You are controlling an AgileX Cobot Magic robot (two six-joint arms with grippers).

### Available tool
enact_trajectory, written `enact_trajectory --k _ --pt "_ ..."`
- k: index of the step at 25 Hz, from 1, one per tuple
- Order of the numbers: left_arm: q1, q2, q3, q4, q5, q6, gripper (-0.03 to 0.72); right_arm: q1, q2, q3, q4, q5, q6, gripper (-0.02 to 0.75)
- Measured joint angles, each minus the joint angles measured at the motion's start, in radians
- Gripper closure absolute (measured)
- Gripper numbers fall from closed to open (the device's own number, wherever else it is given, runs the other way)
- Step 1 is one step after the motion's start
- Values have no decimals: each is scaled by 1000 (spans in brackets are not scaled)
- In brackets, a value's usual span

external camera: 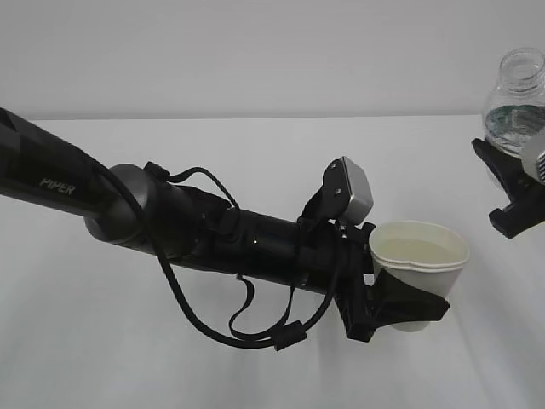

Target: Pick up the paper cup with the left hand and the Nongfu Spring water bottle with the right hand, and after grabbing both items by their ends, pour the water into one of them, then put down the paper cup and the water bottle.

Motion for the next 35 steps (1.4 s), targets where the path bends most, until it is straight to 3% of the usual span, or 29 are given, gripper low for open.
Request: enact_trajectory --k 7,14,25,35 --pt "28 0 0 0 0 0 260 0 14 19 17 -27 186 311" --pt "45 0 0 -2 0 0 260 0 153 57 35 -242 346 311" --pt "45 0 0 -4 0 0 260 0 341 69 76 -300 374 311" --pt "85 0 0 -4 0 0 260 0 431 23 91 -305 379 311"
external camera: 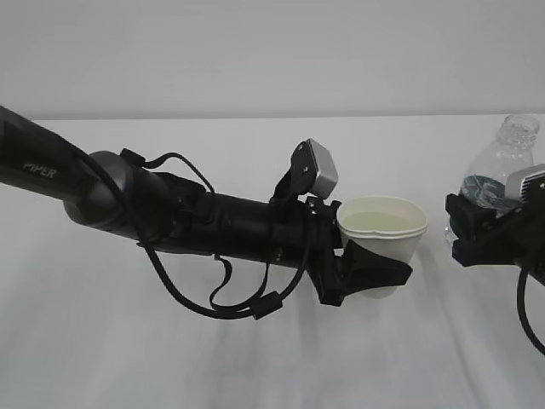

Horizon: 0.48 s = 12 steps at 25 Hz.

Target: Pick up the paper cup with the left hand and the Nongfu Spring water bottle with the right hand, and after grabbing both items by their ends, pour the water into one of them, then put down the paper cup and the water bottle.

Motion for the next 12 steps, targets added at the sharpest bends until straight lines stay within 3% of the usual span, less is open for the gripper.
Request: enact_trajectory --k 12 --pt "40 0 0 0 1 0 261 0 172 -139 3 -2 55 311"
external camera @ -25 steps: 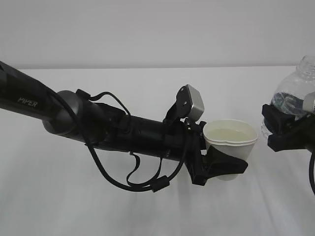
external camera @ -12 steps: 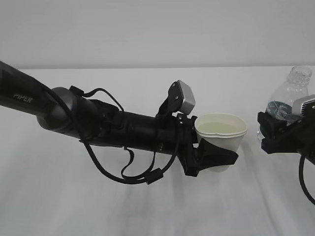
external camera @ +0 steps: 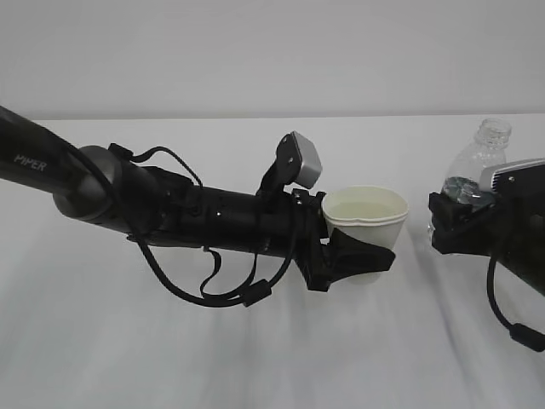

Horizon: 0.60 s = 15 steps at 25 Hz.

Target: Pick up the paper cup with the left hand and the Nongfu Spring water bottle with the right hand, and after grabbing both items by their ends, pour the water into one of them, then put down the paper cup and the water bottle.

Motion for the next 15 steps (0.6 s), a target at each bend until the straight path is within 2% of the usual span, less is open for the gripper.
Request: enact_trajectory --k 15 --pt "4 0 0 0 5 0 261 0 116 -108 0 0 24 311"
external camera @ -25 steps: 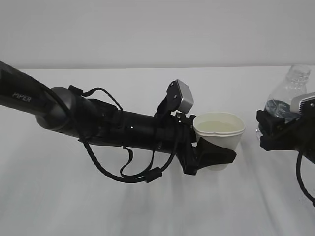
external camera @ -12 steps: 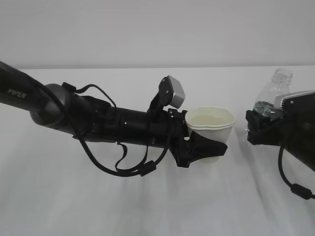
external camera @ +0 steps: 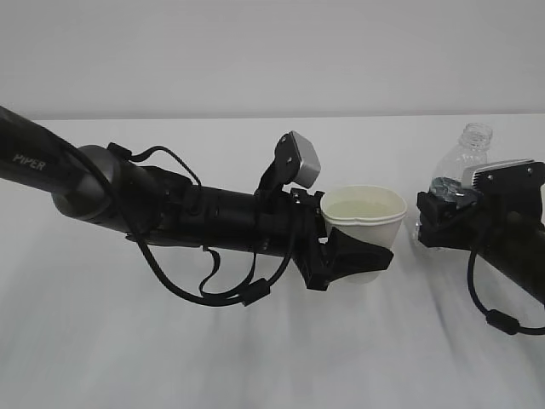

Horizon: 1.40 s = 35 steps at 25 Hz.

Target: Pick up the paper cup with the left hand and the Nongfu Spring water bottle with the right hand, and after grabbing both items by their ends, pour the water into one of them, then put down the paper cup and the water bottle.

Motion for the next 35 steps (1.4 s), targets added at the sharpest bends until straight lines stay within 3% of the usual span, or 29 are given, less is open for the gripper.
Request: enact_trajectory --k 35 --pt "0 0 0 0 2 0 261 0 23 -18 35 0 0 309"
